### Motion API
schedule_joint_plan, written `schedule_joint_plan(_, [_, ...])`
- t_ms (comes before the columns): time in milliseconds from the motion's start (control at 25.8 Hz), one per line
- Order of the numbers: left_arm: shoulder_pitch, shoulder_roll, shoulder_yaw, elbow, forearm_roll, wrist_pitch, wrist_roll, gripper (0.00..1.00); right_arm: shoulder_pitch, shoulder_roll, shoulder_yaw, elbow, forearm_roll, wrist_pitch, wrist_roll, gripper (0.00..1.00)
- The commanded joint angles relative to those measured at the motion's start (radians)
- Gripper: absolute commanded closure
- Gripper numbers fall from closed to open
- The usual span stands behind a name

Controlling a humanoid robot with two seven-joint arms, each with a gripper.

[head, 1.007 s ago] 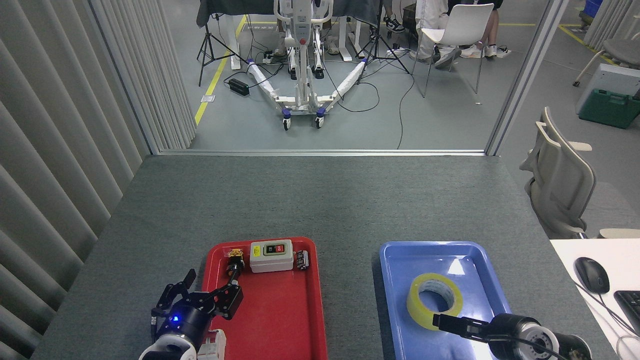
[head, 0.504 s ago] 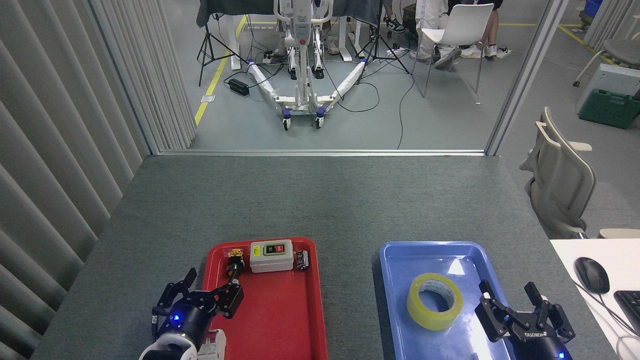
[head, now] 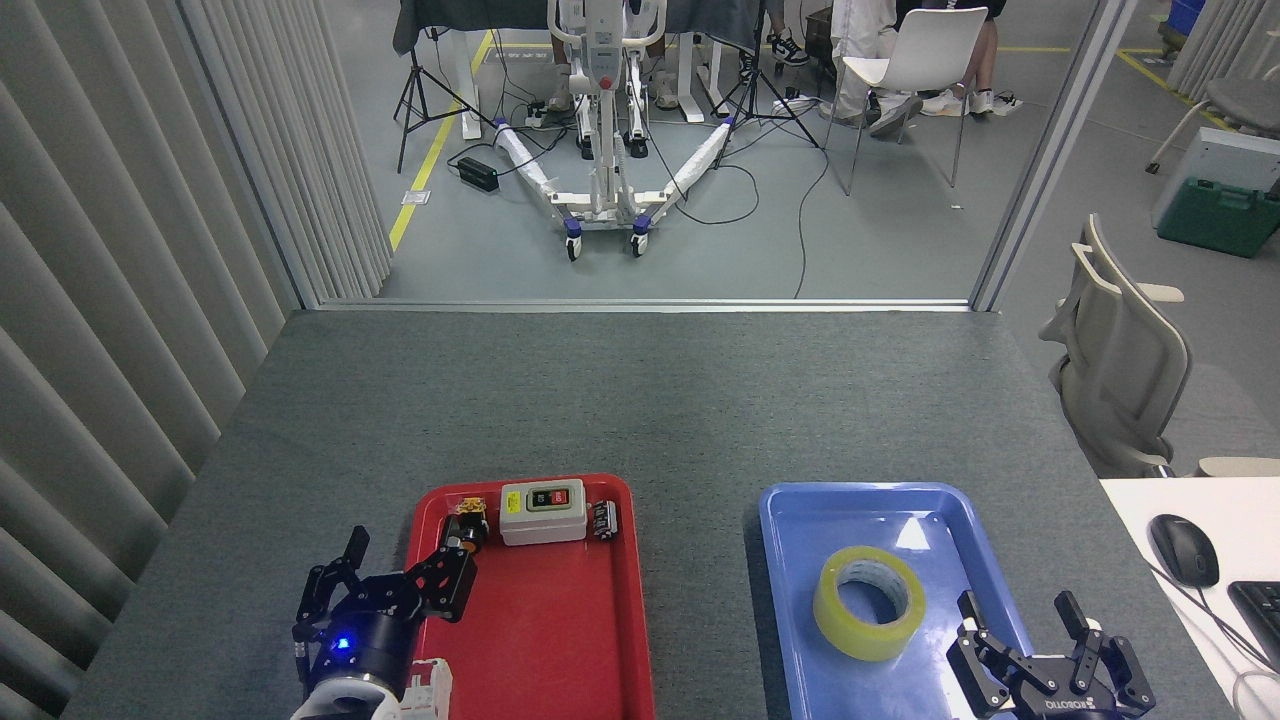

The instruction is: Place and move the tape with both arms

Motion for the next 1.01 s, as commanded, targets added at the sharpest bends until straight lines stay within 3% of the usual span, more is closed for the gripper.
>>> schedule_joint_plan(0, [0.051,0.041,0.022,-0.037,0.037,-0.007,0.015,0.0,-0.001,0.009,-0.004,0.002,0.014,0.001,0.0,0.01])
schedule_joint_plan(155, [0.054,0.115,0.008,-0.05,0.143,-0.029,0.055,0.0,-0.006,0.018,-0.007,0.0,0.019,0.001,-0.001,0.01])
schedule_joint_plan(387, [0.025,0.064,0.034,-0.08,0.232,-0.108,0.086,0.0,-0.007,0.029,-0.008,-0.006,0.019,-0.001,0.009,0.01])
schedule_joint_plan(581, [0.019,0.078,0.026,-0.072,0.24,-0.174,0.1,0.0,-0.01,0.023,-0.01,-0.009,0.019,0.009,0.032,0.01])
schedule_joint_plan(968, [-0.033,0.052,-0.011,-0.054,0.215,-0.162,0.166,0.0,-0.055,0.026,0.001,-0.004,0.017,0.015,0.035,0.01])
